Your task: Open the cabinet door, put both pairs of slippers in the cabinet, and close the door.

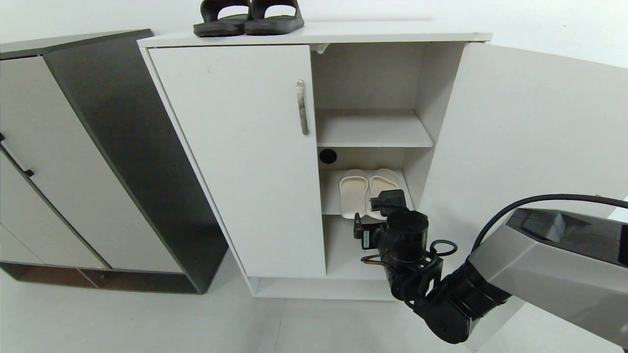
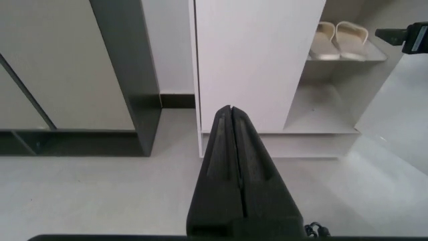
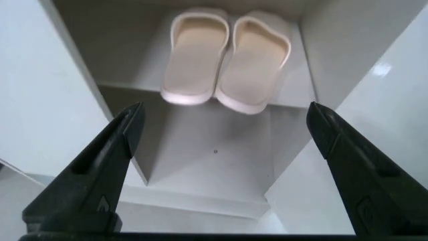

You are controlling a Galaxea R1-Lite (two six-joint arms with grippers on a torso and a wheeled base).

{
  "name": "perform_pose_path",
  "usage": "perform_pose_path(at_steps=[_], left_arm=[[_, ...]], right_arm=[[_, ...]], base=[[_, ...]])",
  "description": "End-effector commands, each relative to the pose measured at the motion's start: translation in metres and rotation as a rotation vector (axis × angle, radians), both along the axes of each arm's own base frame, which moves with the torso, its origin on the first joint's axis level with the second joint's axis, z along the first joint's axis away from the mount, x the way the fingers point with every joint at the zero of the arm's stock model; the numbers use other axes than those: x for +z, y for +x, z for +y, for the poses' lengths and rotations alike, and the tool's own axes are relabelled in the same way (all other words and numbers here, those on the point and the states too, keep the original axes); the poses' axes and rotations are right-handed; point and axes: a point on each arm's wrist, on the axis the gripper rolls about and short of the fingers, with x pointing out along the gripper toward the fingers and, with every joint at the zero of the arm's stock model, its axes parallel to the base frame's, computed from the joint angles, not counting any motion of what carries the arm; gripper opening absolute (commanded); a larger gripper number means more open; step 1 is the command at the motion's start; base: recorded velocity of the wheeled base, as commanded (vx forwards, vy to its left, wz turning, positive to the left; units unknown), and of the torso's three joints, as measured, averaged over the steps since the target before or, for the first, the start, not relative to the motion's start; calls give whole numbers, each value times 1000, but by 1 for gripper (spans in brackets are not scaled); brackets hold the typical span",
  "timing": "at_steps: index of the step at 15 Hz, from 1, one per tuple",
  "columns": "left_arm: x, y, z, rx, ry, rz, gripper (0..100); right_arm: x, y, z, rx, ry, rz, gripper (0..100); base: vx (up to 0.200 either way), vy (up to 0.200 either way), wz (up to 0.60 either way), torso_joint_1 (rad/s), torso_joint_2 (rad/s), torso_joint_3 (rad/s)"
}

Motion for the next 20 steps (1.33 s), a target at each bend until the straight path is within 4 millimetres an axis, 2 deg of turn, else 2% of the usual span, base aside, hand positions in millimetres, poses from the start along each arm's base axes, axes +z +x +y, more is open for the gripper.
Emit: perform_pose_path(at_steps=[1,4,11,20], left_arm=[[0,0,0,1,0,0,0],[0,0,0,4,6,0,0],[0,0,0,1,7,0,0],[0,0,0,-1,6,0,0]], right_arm=[[0,0,-1,-2,0,0,100],[-2,1,-3,-7,-5,6,100],[-11,-2,-5,1,-64,30,100],[-18,-6,-9,7,-108,51,100]], base=[[0,0,0,2,2,203],[0,0,0,-1,4,186],[0,0,0,0,0,0],[0,200,0,3,3,3]])
